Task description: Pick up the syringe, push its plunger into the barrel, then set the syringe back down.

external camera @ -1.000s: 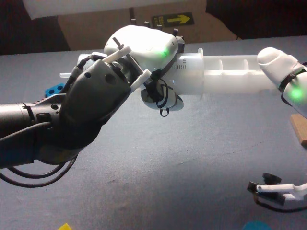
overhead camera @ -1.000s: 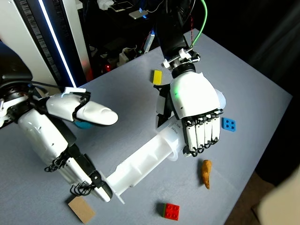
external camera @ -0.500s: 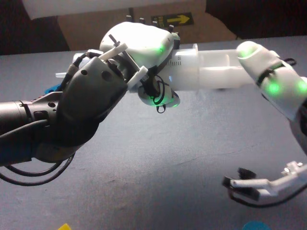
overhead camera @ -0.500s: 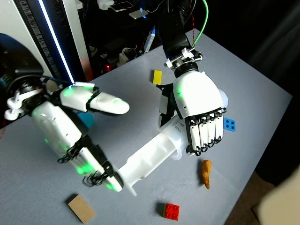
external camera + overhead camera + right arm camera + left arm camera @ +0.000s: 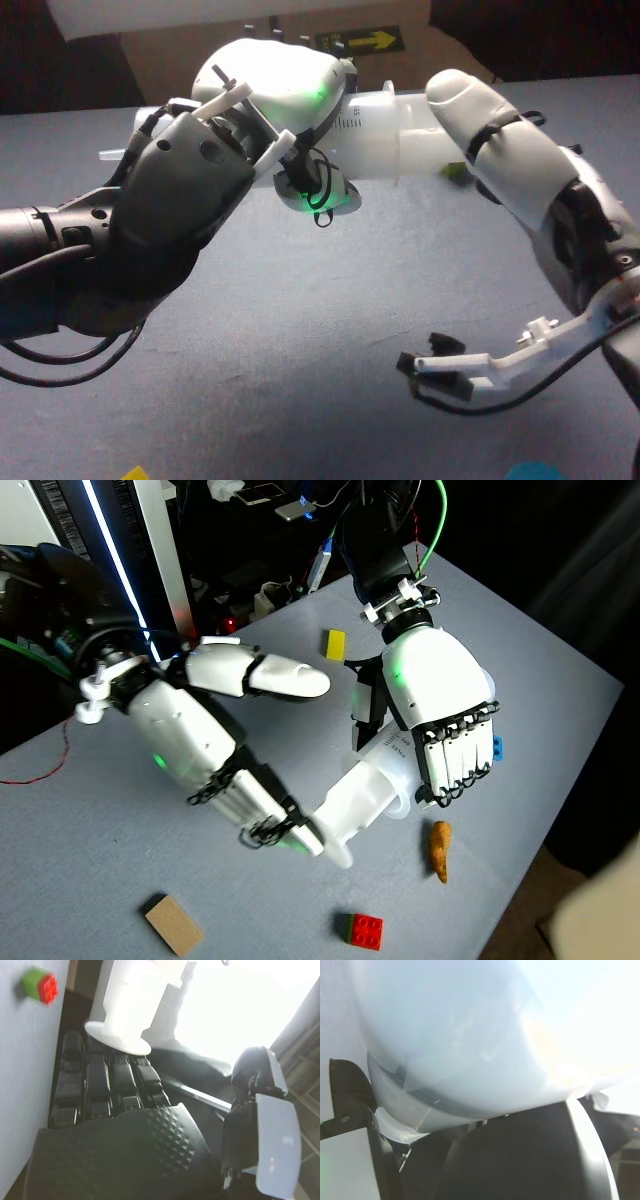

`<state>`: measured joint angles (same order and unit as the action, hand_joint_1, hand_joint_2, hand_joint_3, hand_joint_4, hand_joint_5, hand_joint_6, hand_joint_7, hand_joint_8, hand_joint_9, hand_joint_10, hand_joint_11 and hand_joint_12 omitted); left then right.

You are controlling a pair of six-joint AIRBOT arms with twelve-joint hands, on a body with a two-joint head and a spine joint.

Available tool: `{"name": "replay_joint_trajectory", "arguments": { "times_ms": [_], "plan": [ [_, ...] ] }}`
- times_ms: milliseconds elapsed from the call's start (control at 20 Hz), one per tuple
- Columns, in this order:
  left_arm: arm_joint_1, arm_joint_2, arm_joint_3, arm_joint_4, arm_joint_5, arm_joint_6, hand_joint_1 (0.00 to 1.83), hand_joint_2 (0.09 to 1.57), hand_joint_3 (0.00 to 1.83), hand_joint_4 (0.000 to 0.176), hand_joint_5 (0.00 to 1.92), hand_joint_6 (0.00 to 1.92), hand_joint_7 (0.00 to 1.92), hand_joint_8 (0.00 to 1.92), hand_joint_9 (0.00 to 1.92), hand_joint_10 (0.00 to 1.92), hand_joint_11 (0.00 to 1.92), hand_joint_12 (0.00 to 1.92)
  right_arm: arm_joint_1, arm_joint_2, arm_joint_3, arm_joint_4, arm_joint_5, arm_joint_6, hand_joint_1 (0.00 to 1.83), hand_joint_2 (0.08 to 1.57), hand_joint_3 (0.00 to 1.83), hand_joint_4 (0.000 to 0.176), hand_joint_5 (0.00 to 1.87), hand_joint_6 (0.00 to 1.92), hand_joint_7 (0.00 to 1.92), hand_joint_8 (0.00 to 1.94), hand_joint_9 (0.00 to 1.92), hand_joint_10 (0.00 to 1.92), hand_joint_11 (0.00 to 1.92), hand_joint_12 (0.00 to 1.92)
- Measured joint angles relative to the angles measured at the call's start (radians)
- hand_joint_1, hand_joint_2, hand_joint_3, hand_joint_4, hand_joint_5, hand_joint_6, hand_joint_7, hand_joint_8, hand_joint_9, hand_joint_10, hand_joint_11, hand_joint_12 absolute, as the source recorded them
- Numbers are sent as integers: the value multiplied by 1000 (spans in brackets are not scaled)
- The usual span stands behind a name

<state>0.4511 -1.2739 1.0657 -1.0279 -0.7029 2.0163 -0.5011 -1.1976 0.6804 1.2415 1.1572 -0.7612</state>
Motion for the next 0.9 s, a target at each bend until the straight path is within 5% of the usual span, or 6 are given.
{"name": "replay_joint_trajectory", "arguments": {
  "times_ms": [900],
  "plan": [
    [0, 1, 0, -5, -6, 5, 1485, 1164, 1, 0, 877, 985, 781, 1247, 806, 1305, 688, 1691, 43, -65, 37, 0, -64, 13, 80, 973, 0, 0, 65, 2, 98, 2, 102, 5, 0, 401]
  ]
}}
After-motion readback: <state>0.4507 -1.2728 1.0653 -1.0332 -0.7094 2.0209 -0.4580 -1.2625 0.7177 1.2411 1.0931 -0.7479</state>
